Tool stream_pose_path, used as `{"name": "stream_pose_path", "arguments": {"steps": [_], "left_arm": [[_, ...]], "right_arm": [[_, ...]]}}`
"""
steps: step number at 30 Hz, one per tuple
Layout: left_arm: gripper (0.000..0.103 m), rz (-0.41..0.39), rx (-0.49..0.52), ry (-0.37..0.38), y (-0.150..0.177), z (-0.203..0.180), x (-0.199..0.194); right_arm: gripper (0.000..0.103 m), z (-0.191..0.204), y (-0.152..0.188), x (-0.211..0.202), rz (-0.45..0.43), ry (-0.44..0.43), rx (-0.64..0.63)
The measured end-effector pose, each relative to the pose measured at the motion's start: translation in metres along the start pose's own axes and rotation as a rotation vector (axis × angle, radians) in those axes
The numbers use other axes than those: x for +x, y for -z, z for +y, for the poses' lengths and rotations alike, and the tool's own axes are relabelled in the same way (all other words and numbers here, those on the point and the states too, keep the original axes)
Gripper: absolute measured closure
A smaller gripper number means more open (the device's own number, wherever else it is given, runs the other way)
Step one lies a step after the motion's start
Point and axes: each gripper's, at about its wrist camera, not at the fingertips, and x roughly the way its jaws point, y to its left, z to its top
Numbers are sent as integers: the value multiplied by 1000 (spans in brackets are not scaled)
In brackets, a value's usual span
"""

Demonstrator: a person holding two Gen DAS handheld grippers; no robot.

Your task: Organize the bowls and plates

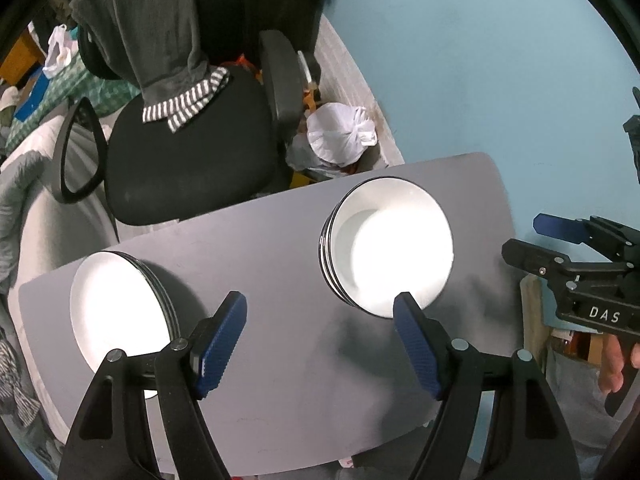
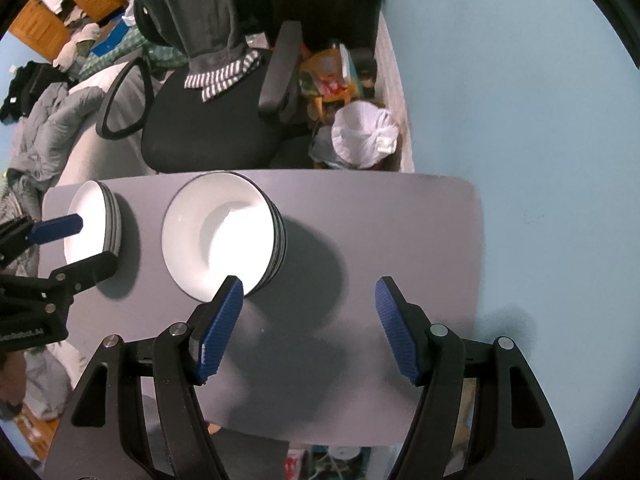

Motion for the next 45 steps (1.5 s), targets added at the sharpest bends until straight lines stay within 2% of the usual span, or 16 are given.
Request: {"name": "stream_pose_path", "arguments": {"steps": [5,14,21,29,36,40,42,45], "left_arm": [[26,26,-27,-14,-3,-1,18],[26,60,-67,19,-10,4,44],[26,76,-104,57,-18,12,64],[26,122,-152,85,-24,22,86],[26,145,-176,108,-27,23,99],[38,176,-191,119,-28,23,108],[42,182,-207,150,-29,24,110],[54,188,-201,189,-30,23,109]], "right_arm": [[35,-6,-9,22,40,-76,18],[35,-1,-21,54,99,-152,-9],[35,-1,-30,81,139,-185,-25],[35,-8,-38,100,155,-265,31],[35,-11,-39,113,181,-276,52],[36,-12,-38,117,193,-280,45],[42,-12,-37,118,195,-281,37],[51,-11,-37,117,200,-304,28]]}}
